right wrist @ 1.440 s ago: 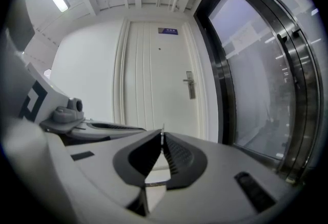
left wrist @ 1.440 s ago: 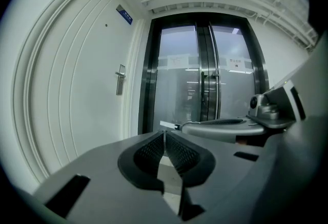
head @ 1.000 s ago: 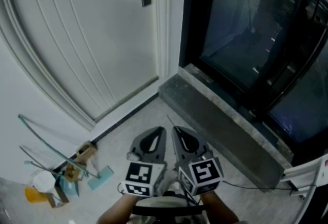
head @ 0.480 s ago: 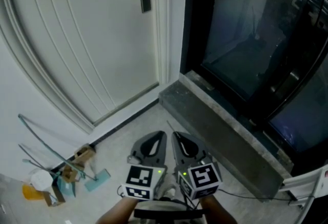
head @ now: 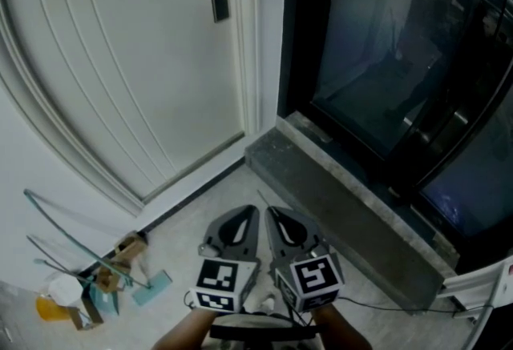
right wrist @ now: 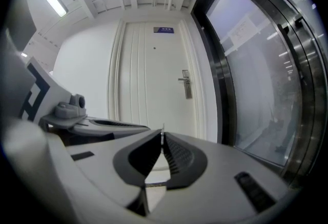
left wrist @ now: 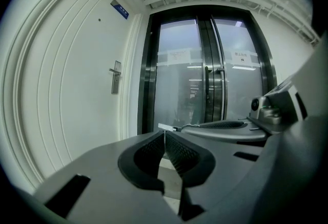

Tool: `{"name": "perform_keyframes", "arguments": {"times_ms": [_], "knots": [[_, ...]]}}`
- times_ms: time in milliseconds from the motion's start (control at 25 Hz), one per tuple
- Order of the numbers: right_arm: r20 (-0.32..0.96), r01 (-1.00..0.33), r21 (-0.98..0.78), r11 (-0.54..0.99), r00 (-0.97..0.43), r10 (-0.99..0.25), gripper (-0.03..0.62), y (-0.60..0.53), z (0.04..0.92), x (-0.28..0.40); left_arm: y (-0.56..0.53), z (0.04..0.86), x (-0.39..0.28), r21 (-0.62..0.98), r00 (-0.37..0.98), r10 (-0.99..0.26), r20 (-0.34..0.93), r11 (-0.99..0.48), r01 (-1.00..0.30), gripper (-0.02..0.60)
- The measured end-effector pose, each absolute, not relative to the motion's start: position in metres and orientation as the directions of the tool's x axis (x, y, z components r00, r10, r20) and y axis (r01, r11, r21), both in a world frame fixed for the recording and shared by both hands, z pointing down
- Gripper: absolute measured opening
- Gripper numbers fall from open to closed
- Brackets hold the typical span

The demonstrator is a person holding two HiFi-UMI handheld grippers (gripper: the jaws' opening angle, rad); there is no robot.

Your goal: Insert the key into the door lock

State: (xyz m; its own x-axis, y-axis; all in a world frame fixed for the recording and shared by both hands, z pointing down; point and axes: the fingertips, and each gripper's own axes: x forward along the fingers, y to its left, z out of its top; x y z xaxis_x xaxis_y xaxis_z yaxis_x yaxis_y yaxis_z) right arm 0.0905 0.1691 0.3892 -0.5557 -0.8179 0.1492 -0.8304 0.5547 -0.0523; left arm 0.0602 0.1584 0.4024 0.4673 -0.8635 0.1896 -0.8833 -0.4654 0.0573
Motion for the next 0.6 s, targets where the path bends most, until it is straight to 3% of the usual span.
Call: {"name": "perform_keyframes", "arguments": {"times_ms": [600], "knots": [[0.176,-0.872,-0.026,0.489,-0.486,-0.856,0.02,0.062,0.393,0.054,0.054,0.403,0.025,0.077,0.53,-0.829,0.178,-0.525,-0.848,0.023]]}}
